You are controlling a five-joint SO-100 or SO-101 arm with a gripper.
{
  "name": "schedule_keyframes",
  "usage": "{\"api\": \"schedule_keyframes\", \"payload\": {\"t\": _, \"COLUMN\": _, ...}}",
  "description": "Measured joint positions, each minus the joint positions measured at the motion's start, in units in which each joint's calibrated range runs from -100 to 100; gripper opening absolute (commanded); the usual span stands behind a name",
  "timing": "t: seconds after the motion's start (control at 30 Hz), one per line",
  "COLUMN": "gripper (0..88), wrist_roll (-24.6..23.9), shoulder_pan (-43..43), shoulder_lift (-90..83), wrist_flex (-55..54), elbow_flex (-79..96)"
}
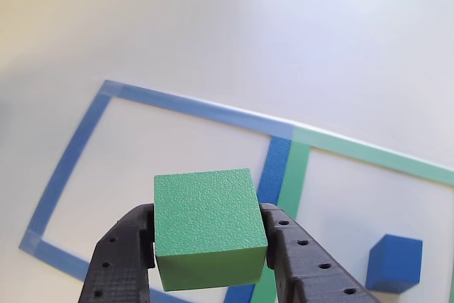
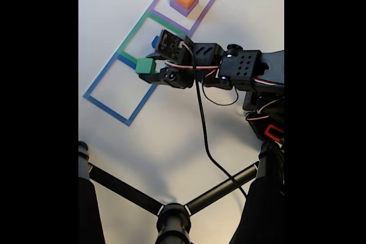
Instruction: Tower of hanoi
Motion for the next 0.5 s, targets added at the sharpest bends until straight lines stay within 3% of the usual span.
{"api": "schedule_keyframes", "payload": {"t": 0.5, "gripper": 6.9, "wrist_roll": 0.0, "shoulder_pan": -2.0, "shoulder_lift": 34.5, "wrist_flex": -35.5, "elbow_flex": -3.4}}
